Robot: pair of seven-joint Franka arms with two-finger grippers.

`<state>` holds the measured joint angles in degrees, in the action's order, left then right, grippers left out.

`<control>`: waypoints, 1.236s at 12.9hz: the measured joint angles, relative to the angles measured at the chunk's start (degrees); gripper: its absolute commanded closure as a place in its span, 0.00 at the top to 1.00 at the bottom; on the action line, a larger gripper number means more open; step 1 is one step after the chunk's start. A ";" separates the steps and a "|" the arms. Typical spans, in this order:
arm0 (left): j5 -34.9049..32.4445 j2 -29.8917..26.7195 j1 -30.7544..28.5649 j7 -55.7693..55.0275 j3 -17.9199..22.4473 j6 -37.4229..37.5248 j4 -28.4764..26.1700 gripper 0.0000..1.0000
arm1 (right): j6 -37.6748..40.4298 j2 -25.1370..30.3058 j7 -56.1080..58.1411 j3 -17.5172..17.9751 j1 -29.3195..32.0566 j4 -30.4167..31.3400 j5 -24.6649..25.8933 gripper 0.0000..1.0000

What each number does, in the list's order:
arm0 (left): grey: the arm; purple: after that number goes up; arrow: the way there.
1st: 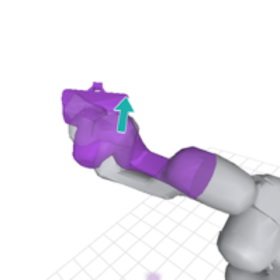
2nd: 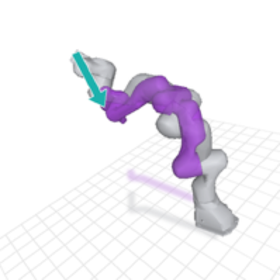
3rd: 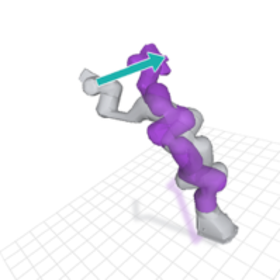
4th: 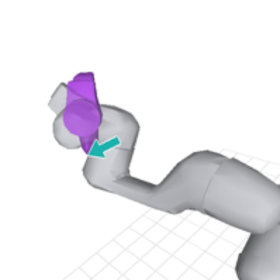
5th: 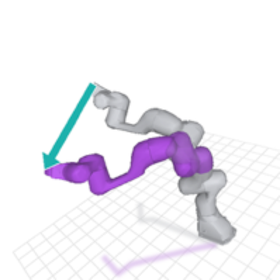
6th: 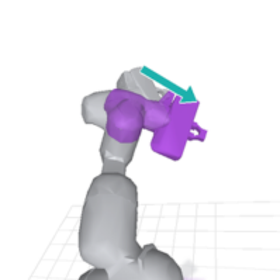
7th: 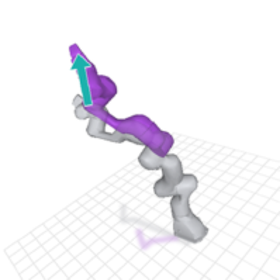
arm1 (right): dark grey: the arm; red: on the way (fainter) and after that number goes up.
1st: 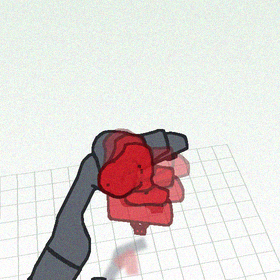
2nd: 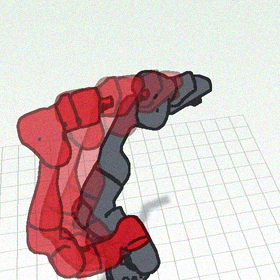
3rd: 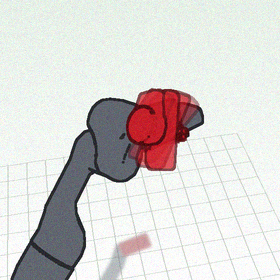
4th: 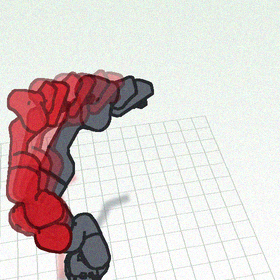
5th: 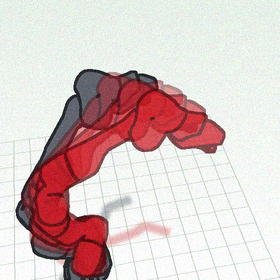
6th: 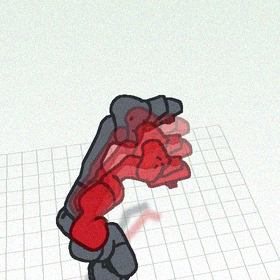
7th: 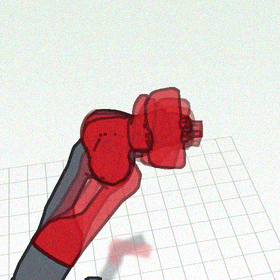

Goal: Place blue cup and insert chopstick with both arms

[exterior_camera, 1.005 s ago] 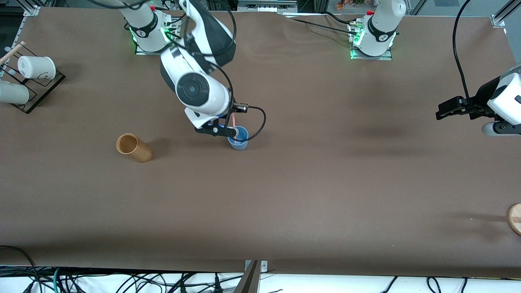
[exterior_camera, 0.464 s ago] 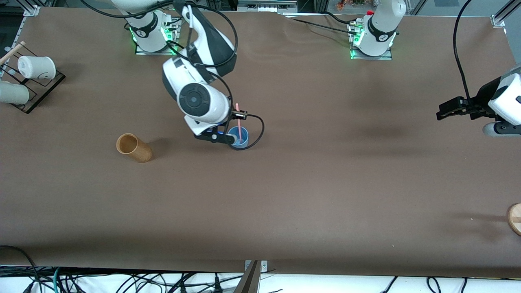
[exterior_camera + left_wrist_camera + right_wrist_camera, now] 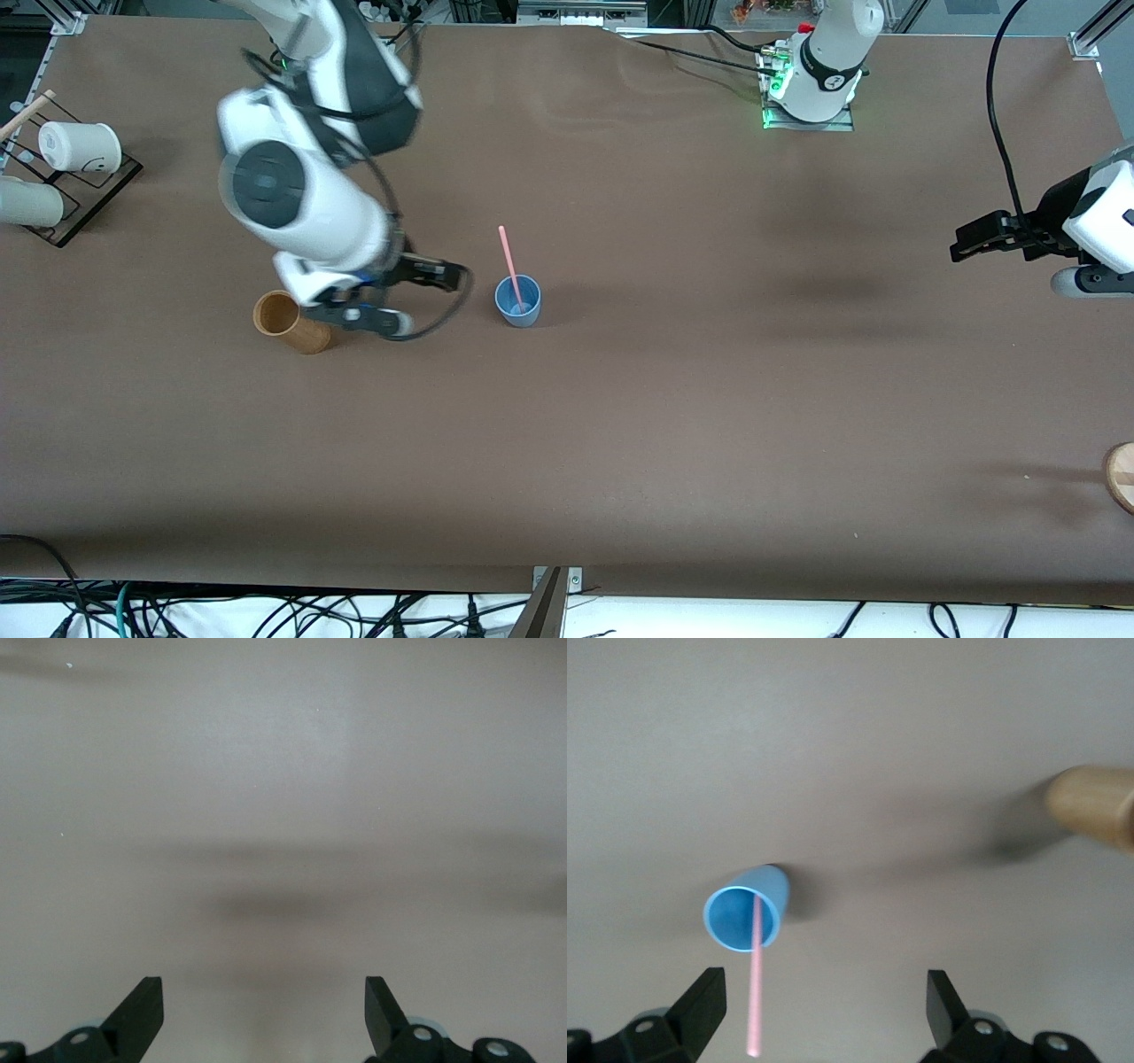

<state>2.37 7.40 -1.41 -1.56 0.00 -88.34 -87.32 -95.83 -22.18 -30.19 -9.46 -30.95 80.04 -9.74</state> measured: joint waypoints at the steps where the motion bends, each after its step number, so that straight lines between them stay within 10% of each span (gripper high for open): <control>1: 0.00 0.00 0.00 0.00 0.00 0.00 0.00 1.00 | 1.02 0.98 3.38 -2.41 0.05 0.02 0.31 1.00; 7: 0.00 0.02 0.00 0.00 0.00 0.00 0.00 1.00 | 6.95 5.00 28.34 -14.47 2.96 0.22 0.61 1.00; 12: 0.00 0.04 0.01 0.00 -0.03 0.00 0.00 1.00 | 0.95 15.01 29.92 9.59 26.58 12.23 6.59 1.00; 16: 0.00 0.04 0.02 0.00 -0.03 0.00 0.00 1.00 | -0.90 20.33 29.49 11.43 29.50 18.59 7.09 1.00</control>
<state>2.37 7.43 -1.39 -1.56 -0.04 -88.34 -87.32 -96.74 -1.84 -0.70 1.97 -1.45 98.63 -2.65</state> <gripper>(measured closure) 0.000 0.000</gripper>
